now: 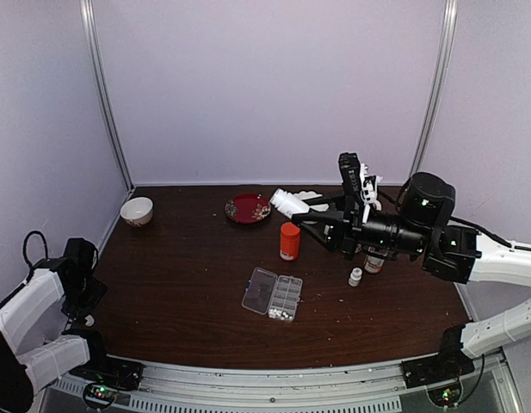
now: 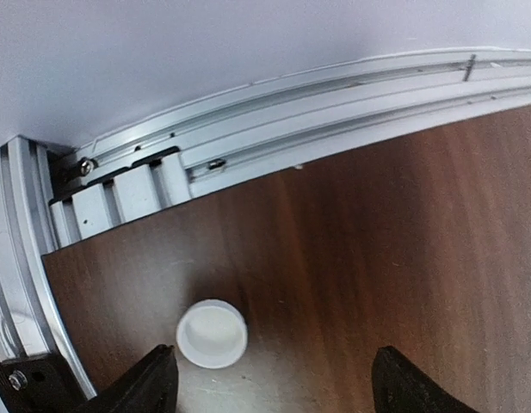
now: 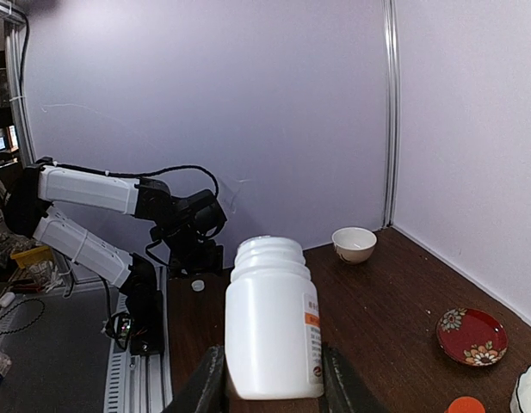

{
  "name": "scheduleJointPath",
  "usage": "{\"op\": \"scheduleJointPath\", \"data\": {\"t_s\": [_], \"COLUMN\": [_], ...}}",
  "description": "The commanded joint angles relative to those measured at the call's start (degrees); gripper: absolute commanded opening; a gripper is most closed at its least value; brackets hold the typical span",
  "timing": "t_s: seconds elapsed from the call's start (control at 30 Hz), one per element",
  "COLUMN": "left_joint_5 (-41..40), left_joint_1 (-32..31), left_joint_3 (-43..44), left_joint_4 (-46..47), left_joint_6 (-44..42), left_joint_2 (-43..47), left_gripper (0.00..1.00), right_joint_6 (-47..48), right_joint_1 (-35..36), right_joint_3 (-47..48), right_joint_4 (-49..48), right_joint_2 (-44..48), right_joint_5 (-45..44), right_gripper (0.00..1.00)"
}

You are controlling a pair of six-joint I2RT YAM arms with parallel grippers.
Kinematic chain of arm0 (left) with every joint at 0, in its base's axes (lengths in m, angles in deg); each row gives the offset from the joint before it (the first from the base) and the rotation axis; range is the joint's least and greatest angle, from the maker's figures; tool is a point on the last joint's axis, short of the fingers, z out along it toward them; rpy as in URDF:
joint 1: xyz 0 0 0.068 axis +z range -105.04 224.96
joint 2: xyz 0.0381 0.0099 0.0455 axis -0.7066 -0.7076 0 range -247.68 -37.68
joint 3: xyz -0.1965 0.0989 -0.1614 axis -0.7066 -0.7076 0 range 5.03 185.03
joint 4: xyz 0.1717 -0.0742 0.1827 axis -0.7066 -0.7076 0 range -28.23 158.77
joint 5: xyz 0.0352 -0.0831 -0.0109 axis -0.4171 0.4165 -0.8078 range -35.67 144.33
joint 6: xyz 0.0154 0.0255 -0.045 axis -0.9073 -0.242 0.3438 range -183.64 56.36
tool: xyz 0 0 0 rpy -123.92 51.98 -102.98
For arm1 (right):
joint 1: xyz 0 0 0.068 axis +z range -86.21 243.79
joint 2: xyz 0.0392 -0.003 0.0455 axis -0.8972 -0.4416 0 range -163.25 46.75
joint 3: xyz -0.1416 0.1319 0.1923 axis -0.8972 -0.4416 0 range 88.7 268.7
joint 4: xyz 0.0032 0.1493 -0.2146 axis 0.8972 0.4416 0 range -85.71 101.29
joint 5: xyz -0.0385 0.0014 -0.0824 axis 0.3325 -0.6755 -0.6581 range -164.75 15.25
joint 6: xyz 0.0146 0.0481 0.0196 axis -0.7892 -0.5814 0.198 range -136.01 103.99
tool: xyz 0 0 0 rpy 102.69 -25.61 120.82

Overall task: Sort the pills into containers
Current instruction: Pick up the lid of the pill bottle from the corner of the board.

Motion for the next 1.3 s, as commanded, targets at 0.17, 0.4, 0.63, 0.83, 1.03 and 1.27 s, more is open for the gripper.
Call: {"op": "scheduleJointPath", "data": {"t_s": [0.17,0.4,0.63,0.83,1.03,1.27], "left_joint_5": [2.29,6.02,7.78,8.91,11.41,11.88], "left_joint_1": [9.93,13.25,13.54,13.58,13.53,13.53], "left_joint_3": [-5.35,-7.42,-6.51,-6.31,-6.71,-6.73], "left_joint_4": [5.91,13.61,15.69,13.24,11.54,7.57], "left_joint_6": [-1.69,-5.39,-5.72,-3.9,-3.02,-2.63], "left_joint_2": [0.39,-5.03,-8.67,-9.02,-9.43,-7.86], "left_gripper": [0.84,0.8,0.6,0.62,0.62,0.67], "right_joint_6": [2.03,1.71,1.31,1.72,2.14,1.93], "right_joint_1": [-0.27,-0.26,-0.27,-0.27,-0.27,-0.27], "right_joint_3": [5.32,6.12,5.92,6.4,6.56,5.37], "right_joint_4": [9.01,9.38,8.66,8.46,8.26,6.92], "right_joint_2": [1.11,1.14,0.79,-0.13,-0.7,-1.01], "right_joint_5": [-0.72,-1.06,-1.38,-1.18,-0.82,-0.71], "right_gripper": [0.0,0.0,0.0,0.0,0.0,0.0]}}
